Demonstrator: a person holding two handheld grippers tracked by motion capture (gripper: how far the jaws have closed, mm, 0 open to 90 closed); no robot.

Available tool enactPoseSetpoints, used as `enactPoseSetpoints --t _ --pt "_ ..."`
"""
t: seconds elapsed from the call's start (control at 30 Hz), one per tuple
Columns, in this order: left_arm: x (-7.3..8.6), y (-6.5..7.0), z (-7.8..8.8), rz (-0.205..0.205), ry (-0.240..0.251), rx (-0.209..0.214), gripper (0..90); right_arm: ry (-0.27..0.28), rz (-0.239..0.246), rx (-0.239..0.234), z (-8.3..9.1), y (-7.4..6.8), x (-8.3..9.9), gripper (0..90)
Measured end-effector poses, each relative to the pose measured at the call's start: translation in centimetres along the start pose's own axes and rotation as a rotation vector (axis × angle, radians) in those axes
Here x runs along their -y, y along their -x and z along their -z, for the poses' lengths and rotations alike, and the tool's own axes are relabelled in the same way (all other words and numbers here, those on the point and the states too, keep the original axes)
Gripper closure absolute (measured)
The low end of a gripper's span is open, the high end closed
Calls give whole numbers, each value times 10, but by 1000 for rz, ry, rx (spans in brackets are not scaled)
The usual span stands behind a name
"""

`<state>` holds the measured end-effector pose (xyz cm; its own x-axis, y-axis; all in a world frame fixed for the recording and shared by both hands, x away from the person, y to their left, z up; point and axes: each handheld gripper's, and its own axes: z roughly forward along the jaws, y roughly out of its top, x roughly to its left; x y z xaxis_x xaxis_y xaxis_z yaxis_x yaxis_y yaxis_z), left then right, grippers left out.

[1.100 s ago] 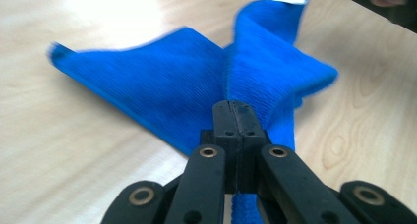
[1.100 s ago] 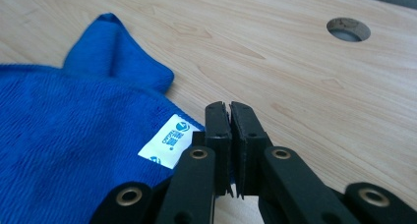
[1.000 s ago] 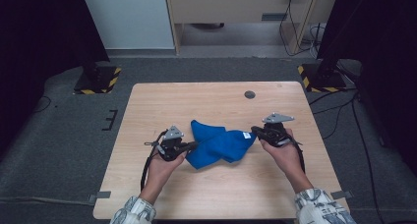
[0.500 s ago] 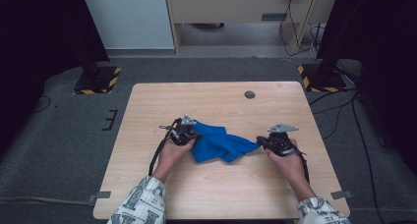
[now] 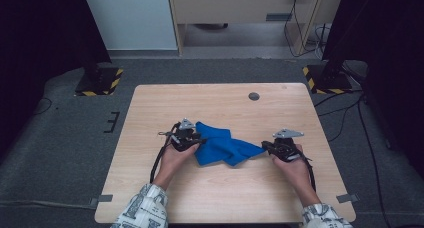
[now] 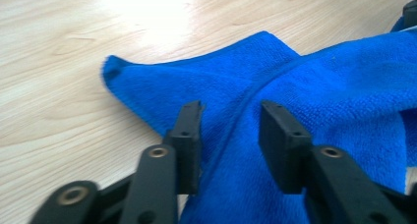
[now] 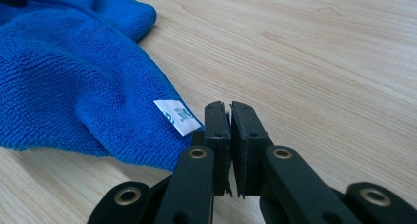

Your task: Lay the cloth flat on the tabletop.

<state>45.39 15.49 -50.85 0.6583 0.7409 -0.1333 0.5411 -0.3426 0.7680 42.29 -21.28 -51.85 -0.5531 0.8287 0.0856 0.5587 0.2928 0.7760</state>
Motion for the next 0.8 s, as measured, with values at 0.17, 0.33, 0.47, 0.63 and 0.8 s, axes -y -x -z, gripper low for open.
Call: enactPoseSetpoints --t 0.17,0.33,0.47,0.63,0.8 --pt "4 -5 11 37 37 -2 515 3 3 3 0 -2 0 862" --pt "4 -7 21 40 70 -29 428 -6 11 5 -1 -2 0 861" --pt "7 -9 21 68 59 -21 400 -3 10 5 -2 -2 1 861" --pt "17 -13 16 87 33 -15 373 -2 7 4 -1 -2 1 862" --pt "26 -17 11 107 17 18 400 -1 15 5 -2 -1 1 861"
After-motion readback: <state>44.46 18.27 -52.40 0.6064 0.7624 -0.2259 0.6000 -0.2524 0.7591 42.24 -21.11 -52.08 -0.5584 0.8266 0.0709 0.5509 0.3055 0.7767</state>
